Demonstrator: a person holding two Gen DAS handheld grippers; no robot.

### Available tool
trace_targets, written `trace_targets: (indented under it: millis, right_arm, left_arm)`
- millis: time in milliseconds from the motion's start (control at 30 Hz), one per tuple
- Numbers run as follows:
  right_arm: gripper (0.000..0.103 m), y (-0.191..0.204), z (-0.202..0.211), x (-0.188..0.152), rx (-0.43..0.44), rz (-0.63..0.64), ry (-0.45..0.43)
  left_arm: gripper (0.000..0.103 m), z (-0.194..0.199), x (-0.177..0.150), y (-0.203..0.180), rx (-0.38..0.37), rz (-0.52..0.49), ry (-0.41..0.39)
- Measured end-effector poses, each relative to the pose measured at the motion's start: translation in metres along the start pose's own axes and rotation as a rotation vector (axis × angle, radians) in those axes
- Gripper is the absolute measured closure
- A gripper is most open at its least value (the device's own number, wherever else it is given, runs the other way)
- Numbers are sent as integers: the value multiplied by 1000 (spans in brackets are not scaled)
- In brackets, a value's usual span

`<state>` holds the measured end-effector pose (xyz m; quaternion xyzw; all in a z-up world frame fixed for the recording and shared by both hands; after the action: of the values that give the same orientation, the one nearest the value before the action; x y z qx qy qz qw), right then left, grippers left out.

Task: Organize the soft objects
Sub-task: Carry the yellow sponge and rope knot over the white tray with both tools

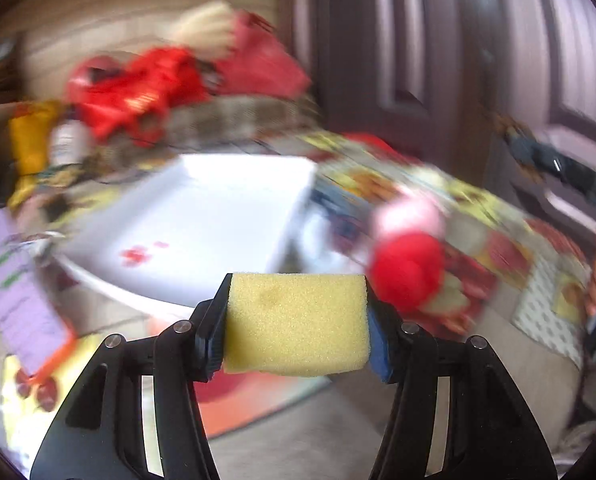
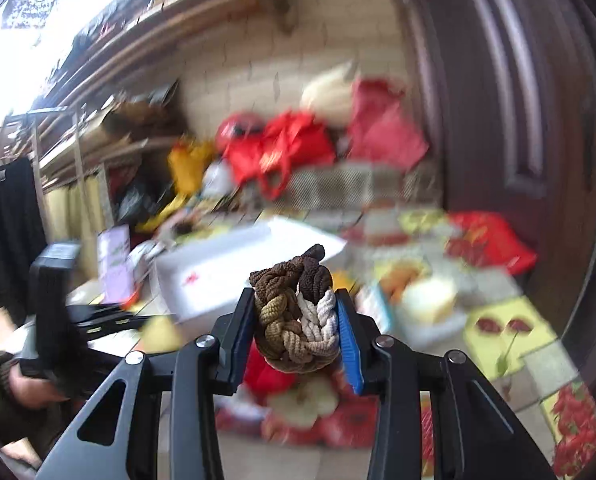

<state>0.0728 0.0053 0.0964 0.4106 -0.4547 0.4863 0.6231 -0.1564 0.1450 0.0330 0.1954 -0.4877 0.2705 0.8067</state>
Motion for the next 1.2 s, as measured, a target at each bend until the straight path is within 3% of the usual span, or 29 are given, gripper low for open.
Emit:
trace_targets:
  millis: [100, 200, 400, 700, 967, 1200]
  right_arm:
    - [64, -4, -9, -4, -54, -11, -32]
    - [64, -5, -21, -11, -52, -29, -21]
    - [64, 1, -23, -12, -33, -29, -12]
    - [64, 29, -50, -18, 49, -34, 53]
    - [65, 68, -85, -25, 131, 37, 147]
    - [65, 97, -112, -24, 155, 88, 157]
  left_arm:
    - [47, 2, 2, 24, 91, 66, -45]
    - [47, -2, 0, 36, 115, 116, -29]
    - [47, 2, 3, 23, 128, 73, -91]
    - [47, -11, 17, 37, 149, 89, -141]
    - [46, -35, 25, 62, 196, 91, -116]
    - [46, -64, 36, 85, 255, 120, -92]
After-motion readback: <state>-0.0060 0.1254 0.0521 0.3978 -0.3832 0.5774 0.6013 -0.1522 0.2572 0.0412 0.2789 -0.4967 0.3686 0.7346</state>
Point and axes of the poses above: each gripper's, at about its wrist camera, not at the fingertips, and z roughly against the way its jaws point, y to its left, x to its top, the point moved 4 cm from there along -z, roughly the way its jaws point, and after that the axes turned 6 degrees about x, right-handed, at the moved point
